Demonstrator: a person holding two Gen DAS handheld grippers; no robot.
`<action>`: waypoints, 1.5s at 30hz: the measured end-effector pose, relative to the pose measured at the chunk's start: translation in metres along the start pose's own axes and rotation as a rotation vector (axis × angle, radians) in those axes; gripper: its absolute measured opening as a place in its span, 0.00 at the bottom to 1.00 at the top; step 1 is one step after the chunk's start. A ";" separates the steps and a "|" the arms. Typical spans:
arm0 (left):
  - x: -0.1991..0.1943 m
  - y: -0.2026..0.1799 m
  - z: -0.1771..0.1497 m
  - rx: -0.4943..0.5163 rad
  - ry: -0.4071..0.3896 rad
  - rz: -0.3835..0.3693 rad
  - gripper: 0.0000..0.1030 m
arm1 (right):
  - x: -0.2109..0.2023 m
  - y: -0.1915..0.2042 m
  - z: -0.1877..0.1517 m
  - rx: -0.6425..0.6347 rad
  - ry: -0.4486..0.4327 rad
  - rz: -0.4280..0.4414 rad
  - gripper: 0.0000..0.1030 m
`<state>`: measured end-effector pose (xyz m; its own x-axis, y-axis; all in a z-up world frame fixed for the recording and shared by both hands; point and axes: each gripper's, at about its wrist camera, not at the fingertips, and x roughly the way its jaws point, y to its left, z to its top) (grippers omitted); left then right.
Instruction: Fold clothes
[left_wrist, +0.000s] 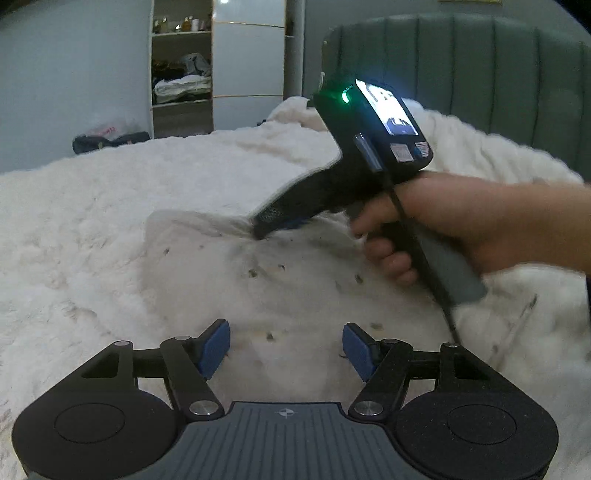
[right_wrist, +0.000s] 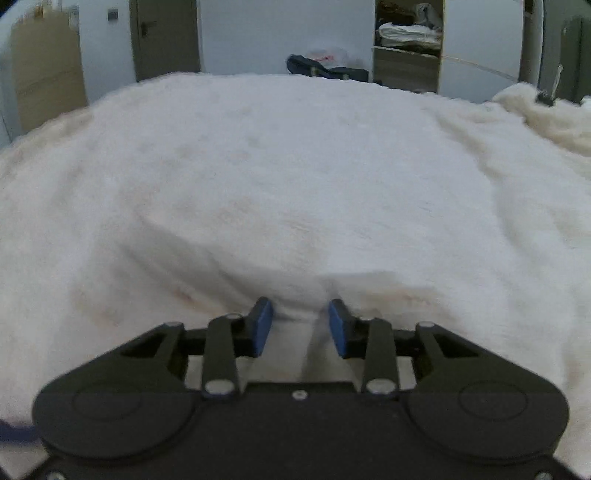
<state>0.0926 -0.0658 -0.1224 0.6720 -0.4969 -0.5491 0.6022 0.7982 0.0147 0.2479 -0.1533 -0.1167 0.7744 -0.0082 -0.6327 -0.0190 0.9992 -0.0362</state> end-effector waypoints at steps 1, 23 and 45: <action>-0.001 -0.005 -0.003 0.014 0.000 -0.010 0.60 | -0.005 -0.023 -0.006 0.010 0.000 -0.121 0.44; 0.097 0.179 0.091 -0.486 0.306 -0.234 0.67 | -0.147 0.169 -0.045 -0.039 0.109 0.014 0.67; 0.067 0.281 0.231 -0.307 0.108 -0.244 0.18 | -0.120 0.252 0.053 -0.096 -0.105 -0.100 0.17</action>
<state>0.4066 0.0466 0.0375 0.4662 -0.6587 -0.5906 0.5707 0.7340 -0.3682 0.1837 0.1013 -0.0087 0.8370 -0.0978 -0.5385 0.0046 0.9851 -0.1719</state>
